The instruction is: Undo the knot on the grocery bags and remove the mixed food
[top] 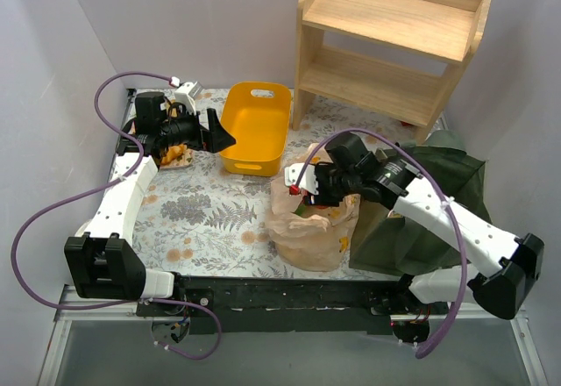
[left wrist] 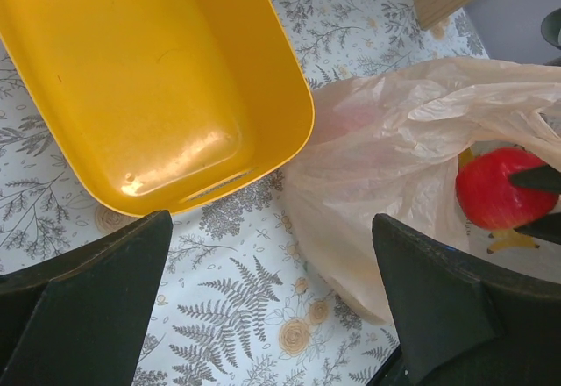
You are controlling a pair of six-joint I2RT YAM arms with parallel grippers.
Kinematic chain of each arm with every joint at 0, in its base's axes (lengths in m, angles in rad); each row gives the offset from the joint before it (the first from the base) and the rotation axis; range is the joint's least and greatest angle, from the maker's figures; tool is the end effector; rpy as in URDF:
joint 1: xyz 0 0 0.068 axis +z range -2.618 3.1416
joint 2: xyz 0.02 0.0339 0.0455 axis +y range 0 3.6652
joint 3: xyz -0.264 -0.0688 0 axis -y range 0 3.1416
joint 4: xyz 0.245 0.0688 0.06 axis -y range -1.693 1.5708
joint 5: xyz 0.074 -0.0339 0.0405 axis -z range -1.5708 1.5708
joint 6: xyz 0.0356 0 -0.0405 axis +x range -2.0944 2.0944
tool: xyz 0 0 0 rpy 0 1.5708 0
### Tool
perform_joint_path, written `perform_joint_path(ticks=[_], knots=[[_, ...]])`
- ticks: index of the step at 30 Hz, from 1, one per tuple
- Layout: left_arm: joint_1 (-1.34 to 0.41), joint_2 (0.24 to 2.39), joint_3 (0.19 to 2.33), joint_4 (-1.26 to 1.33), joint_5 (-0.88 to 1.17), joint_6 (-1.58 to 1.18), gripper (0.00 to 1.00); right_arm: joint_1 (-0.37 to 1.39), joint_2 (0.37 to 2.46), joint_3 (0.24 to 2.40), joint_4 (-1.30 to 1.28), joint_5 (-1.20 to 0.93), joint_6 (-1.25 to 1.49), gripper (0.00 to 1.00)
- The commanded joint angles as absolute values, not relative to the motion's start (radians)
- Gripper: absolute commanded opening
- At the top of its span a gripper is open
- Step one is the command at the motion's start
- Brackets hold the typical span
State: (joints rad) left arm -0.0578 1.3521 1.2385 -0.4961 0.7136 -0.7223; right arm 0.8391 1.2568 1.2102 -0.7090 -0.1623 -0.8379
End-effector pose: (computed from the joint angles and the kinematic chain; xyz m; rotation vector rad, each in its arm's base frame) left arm 0.2938 -0.0403 0.3453 -0.3170 2.2440 -1.2079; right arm 0.1731 0.2013 0.3383 -1.7799 1.4907 0.1893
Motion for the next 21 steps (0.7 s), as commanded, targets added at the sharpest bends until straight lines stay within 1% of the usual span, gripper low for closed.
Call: perform_joint_path(ticks=[1, 4, 8, 10, 11, 12, 16, 18, 20, 21], knots=[[-0.054, 1.336, 1.252, -0.495, 0.776, -0.73, 0.98, 0.839, 1.187, 1.236, -0.825, -0.377, -0.744, 0.09], [-0.054, 1.335, 1.259, -0.505, 0.808, -0.729, 0.98, 0.839, 1.186, 1.316, -0.862, -0.417, -0.706, 0.09], [-0.057, 1.331, 1.266, -0.511, 0.867, -0.723, 0.98, 0.839, 1.203, 1.475, -0.868, -0.437, -0.643, 0.07], [-0.058, 1.335, 1.27, -0.512, 0.856, -0.721, 0.98, 0.838, 1.227, 1.583, -0.839, -0.437, -0.609, 0.05], [-0.058, 1.338, 1.272, -0.514, 0.845, -0.719, 0.98, 0.838, 1.241, 1.626, -0.83, -0.437, -0.58, 0.02], [-0.058, 1.336, 1.276, -0.514, 0.818, -0.719, 0.98, 0.838, 1.273, 1.693, -0.821, -0.439, -0.565, 0.01], [-0.057, 1.324, 1.285, -0.517, 0.723, -0.718, 0.98, 0.836, 1.367, 1.824, -0.76, -0.434, -0.514, 0.01], [-0.051, 1.307, 1.281, -0.517, 0.657, -0.721, 0.98, 0.835, 1.416, 1.838, -0.674, -0.388, -0.471, 0.01], [-0.046, 1.296, 1.276, -0.517, 0.528, -0.724, 0.98, 0.828, 1.448, 1.832, -0.606, -0.341, -0.428, 0.01], [-0.045, 1.283, 1.272, -0.514, 0.485, -0.727, 0.98, 0.827, 1.477, 1.825, -0.516, -0.321, -0.376, 0.01]])
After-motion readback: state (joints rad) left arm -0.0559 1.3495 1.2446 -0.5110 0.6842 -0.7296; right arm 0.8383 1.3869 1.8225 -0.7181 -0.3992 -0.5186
